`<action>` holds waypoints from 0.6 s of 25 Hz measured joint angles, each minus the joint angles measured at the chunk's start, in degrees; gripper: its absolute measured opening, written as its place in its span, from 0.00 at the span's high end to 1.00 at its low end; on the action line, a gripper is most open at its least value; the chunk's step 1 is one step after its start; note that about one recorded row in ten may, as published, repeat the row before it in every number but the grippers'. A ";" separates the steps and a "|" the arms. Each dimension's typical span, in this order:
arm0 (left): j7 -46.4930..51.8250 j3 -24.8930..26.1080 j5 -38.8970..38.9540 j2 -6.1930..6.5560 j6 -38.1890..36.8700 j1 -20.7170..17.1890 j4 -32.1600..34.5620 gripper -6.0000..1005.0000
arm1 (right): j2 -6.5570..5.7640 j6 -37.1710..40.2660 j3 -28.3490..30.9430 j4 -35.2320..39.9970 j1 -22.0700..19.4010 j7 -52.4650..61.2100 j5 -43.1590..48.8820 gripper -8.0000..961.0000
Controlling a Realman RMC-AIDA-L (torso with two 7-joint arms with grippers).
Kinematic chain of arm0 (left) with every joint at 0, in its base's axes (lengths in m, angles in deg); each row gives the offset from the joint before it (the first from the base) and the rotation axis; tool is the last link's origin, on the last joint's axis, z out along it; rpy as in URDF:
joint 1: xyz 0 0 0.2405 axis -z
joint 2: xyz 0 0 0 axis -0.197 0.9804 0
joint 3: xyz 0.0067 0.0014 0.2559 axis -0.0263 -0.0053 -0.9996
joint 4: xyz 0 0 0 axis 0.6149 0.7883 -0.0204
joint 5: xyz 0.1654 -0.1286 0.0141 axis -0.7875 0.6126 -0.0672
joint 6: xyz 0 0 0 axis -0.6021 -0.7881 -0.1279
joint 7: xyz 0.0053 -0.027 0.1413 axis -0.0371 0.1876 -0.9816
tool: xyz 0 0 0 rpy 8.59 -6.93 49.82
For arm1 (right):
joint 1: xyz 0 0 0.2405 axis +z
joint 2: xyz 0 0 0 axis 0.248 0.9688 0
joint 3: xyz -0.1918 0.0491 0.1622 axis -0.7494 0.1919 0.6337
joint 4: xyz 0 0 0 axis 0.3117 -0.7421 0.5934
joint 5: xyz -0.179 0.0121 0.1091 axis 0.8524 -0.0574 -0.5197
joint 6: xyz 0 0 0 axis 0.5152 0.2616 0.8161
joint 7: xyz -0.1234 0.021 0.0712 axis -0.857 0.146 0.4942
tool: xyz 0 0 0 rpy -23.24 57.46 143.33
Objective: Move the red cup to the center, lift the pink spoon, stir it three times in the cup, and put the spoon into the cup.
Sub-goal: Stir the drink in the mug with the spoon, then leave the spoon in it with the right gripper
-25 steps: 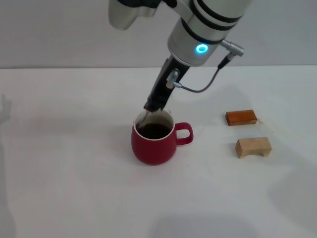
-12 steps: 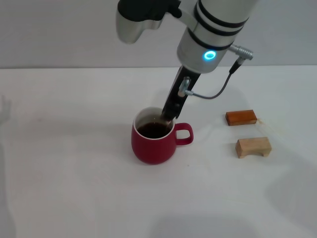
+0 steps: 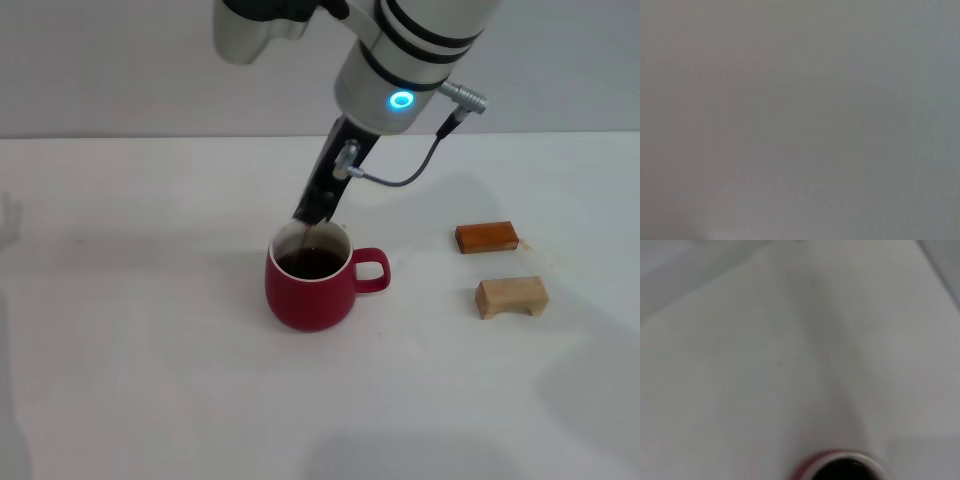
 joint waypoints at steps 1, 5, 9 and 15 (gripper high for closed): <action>0.01 0.00 -0.01 0.00 -0.01 0.00 0.01 0.16 | -0.02 0.57 -0.02 0.44 0.01 0.03 1.39 0.79; 0.02 0.00 0.00 -0.01 -0.01 0.05 0.04 0.16 | -0.03 0.67 -0.04 2.03 0.39 0.15 4.48 0.79; 0.05 0.00 -0.01 -0.08 -0.01 0.14 0.06 0.16 | -0.09 -2.25 0.24 1.98 0.54 0.17 4.28 0.79; 0.06 0.00 0.00 -0.09 -0.05 0.08 0.01 0.16 | -0.08 -4.37 0.50 0.86 0.71 -0.10 0.23 0.79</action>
